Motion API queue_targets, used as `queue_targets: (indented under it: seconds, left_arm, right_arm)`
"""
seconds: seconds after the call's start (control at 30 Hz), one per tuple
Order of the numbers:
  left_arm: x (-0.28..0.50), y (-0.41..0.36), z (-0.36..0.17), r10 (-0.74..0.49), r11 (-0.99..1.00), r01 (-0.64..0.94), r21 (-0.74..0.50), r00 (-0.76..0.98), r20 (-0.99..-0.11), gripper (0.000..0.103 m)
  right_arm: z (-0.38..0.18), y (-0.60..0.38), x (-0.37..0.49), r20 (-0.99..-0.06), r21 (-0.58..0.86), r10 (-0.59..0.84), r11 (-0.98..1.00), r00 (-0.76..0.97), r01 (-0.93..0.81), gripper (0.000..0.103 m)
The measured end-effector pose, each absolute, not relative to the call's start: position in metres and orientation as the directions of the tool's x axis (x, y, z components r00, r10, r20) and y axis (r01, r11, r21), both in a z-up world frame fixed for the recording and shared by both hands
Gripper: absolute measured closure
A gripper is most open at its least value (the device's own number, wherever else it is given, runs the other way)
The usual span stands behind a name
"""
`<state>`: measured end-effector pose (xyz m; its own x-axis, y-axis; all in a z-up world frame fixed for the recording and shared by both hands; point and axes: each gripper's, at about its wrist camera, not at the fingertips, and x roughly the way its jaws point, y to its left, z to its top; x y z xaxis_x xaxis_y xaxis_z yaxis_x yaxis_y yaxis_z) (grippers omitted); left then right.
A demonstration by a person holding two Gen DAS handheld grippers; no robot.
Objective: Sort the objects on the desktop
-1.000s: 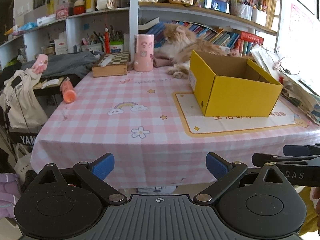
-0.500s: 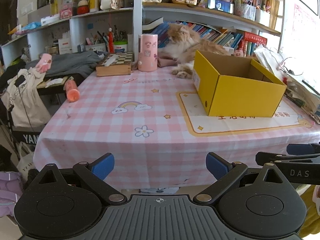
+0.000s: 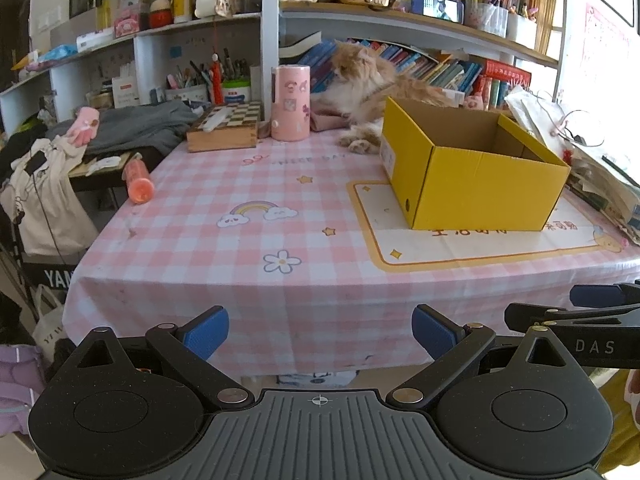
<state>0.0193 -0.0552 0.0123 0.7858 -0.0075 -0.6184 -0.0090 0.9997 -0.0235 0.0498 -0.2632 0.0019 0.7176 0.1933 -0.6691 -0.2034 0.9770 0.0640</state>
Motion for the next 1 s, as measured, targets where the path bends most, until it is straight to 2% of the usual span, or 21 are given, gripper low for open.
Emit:
queue_targets:
  seconds: [1.0]
  left_arm:
    - [0.031, -0.054, 0.003, -0.025, 0.999, 0.001, -0.037, 0.745, -0.667, 0.003]
  right_arm:
    - [-0.004, -0.262, 0.062, -0.694, 0.058, 0.189, 0.977, 0.695, -0.207, 0.02]
